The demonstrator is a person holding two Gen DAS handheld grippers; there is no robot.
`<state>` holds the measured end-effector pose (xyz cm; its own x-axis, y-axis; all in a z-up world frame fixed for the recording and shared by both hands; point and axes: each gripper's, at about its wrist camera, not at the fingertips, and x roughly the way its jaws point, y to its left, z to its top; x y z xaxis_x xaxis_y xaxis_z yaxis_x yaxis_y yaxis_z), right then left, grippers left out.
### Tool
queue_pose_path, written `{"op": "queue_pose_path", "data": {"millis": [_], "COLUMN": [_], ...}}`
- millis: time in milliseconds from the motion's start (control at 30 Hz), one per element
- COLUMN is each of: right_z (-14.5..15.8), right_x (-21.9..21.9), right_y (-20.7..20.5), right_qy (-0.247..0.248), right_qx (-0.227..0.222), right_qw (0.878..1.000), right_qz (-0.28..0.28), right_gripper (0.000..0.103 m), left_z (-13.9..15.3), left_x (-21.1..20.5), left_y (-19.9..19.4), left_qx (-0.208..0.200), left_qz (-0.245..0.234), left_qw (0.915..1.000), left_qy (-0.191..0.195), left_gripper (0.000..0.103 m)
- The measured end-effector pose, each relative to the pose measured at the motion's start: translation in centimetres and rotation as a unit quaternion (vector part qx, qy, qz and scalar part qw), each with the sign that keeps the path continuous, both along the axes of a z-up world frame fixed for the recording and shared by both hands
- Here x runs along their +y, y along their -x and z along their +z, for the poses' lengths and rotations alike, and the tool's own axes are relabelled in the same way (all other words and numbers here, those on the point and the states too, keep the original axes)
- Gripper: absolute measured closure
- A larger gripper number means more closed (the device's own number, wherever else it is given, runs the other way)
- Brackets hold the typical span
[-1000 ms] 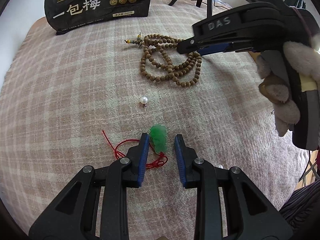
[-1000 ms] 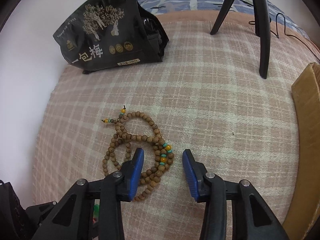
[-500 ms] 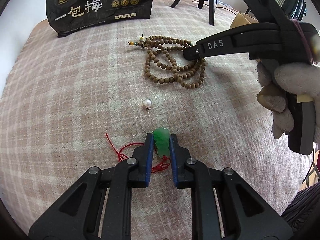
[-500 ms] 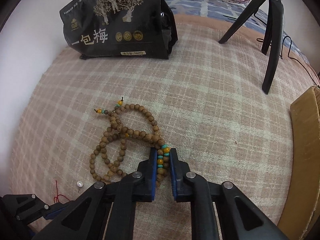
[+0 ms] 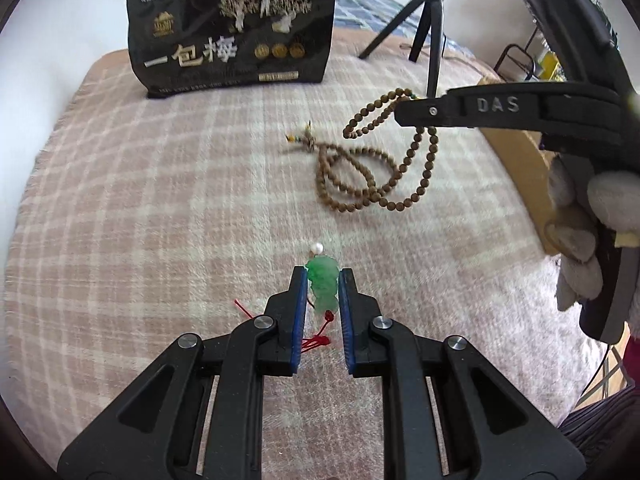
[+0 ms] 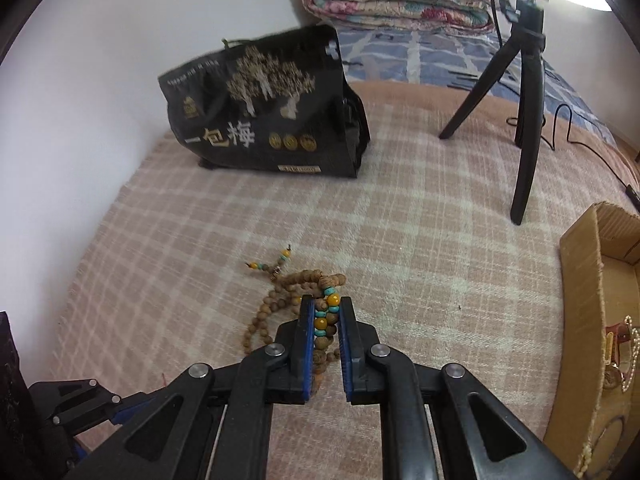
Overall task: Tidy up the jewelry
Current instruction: 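Carry the pendant with the left gripper while the right gripper carries the mala to the box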
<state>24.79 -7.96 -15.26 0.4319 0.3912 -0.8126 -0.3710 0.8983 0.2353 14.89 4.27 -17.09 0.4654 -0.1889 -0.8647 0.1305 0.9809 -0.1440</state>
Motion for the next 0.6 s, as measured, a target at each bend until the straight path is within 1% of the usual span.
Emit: {"op": "queue_pose_path", "data": {"millis": [333,600], "right_z": [5.2,10.3], "right_x": [-1.9,-5.1], "right_y": [1.8,4.0], "right_qy": [-0.011,-0.032], "right_qx": [-0.052,-0.095], "right_qw": [0.999,0.995], "right_qz": [-0.007,-0.027], "right_gripper": [0.094,0.094], "left_z": [4.1,6.7], "left_x": [-0.5,-1.9], "left_y": [0.6,0.7], "left_qx": [-0.039,-0.064], "left_qz": [0.001,-0.004], "left_qw": [0.9989,0.9968], "left_qy": [0.025,0.048], "left_gripper": [0.089,0.089]}}
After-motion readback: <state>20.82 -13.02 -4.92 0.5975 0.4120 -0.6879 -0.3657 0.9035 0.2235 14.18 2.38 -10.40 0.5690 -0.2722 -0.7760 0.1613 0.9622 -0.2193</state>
